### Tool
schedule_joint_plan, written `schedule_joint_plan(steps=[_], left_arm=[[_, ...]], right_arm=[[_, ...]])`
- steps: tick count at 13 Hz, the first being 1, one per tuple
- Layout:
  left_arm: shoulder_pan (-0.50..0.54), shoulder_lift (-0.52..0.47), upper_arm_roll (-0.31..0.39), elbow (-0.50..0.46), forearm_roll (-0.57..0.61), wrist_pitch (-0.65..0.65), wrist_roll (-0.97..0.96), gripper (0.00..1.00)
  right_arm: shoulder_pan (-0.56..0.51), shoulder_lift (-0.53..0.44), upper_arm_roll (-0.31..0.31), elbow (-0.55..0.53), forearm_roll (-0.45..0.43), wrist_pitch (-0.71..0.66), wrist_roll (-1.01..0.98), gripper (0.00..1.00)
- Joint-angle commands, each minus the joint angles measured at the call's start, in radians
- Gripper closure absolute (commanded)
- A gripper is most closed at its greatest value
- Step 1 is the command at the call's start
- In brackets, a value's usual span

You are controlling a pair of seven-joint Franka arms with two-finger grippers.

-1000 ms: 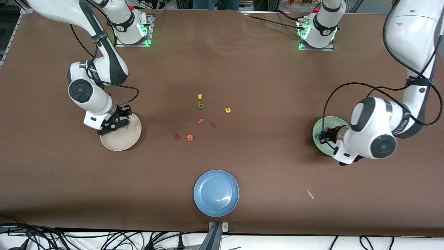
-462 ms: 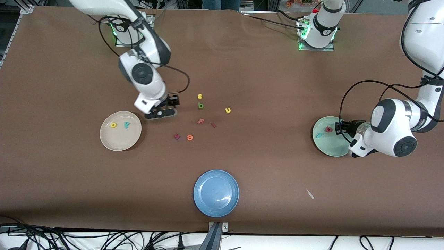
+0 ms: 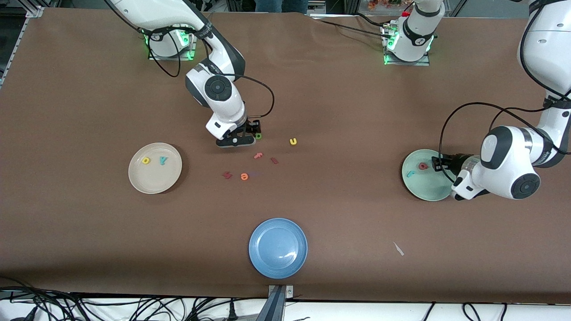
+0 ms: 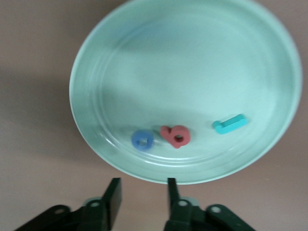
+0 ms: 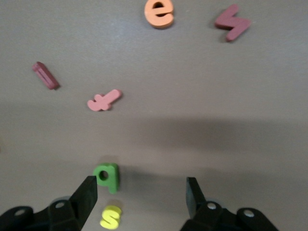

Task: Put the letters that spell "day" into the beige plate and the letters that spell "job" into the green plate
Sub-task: 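Grasp the green b with the right gripper while the left gripper releases o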

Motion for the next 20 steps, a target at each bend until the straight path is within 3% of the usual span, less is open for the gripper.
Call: schedule_joint_plan(steps=[1, 5, 10, 12, 15, 20], left_arm=[[0.001, -0.083, -0.032, 0.035, -0.013, -0.01, 0.021, 0.0], [-0.005, -0.16, -0.095, 0.121, -0.012, -0.02, 0.017, 0.0], [-0.057, -0.194, -0.098, 0.273, 0.019, -0.078, 0.015, 0.0], [-0.085, -0.192, -0.095, 0.293, 0.086, -0.098, 0.035, 0.01], [-0.105, -0.19, -0.093, 0.293, 0.08, -0.098, 0.047, 0.0], [-0.14, -0.184, -0.085, 0.313, 0.084, -0.092, 0.044, 0.0]], right_arm=[[0.054, 0.066, -0.003, 0.064, -0.031, 0.02, 0.096, 0.17], [0.061, 0.091, -0.003, 0.073, -0.094, 0.021, 0.141, 0.17], [0.074, 0.105, -0.003, 0.07, -0.143, 0.044, 0.143, 0.17], [0.074, 0.114, -0.003, 0.07, -0.143, 0.047, 0.144, 0.17], [0.074, 0.122, -0.005, 0.052, -0.144, 0.081, 0.156, 0.2], [0.071, 0.119, -0.005, 0.052, -0.144, 0.08, 0.153, 0.57]])
